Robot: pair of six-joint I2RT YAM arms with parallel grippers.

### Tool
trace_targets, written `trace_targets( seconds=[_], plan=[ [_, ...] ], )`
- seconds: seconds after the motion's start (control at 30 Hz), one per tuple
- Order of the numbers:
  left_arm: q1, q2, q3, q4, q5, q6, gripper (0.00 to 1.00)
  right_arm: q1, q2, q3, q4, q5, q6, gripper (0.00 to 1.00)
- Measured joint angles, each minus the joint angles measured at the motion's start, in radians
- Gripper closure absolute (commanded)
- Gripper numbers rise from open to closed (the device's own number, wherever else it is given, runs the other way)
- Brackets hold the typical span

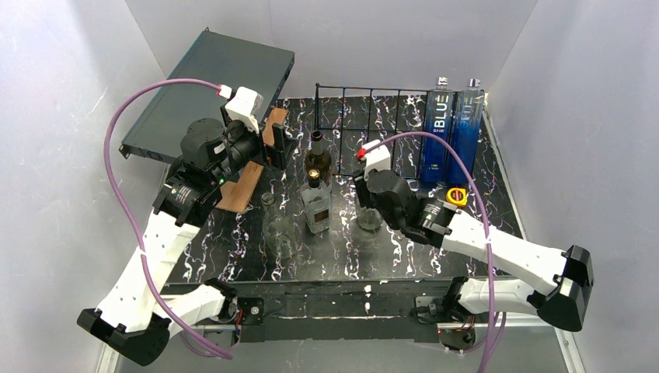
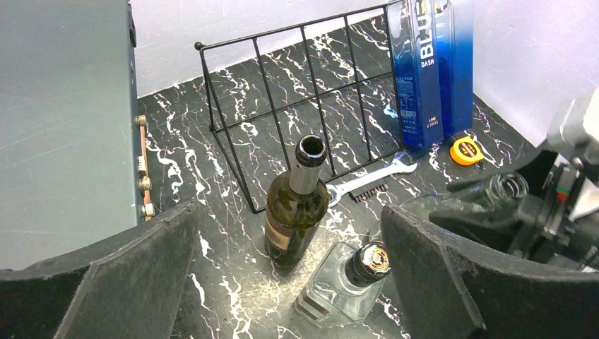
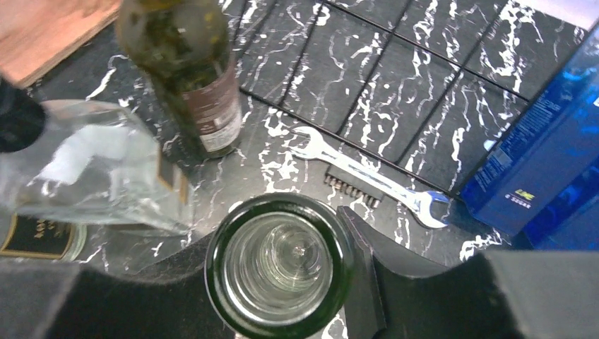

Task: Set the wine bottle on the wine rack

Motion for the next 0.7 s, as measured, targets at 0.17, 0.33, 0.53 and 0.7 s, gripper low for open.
trace_targets(
  seconds=[0.17, 0.33, 0.53, 0.7],
  plan=[
    [0.000, 0.000, 0.000, 0.000, 0.000, 0.000, 0.01, -0.094, 0.011, 0.002, -0.003, -0.024, 0.008, 0.99],
    [0.000, 0.000, 0.000, 0.000, 0.000, 0.000, 0.01, -0.171, 0.019, 0.010, -0.003, -0.051, 0.009, 0.99],
    [0.000, 0.000, 0.000, 0.000, 0.000, 0.000, 0.01, -0.264, 0.051, 0.062, -0.004, -0.084, 0.006, 0.99],
    [0.000, 0.000, 0.000, 0.000, 0.000, 0.000, 0.01, -0.315, 0.093, 0.121, 0.000, -0.085, -0.001, 0.99]
  ],
)
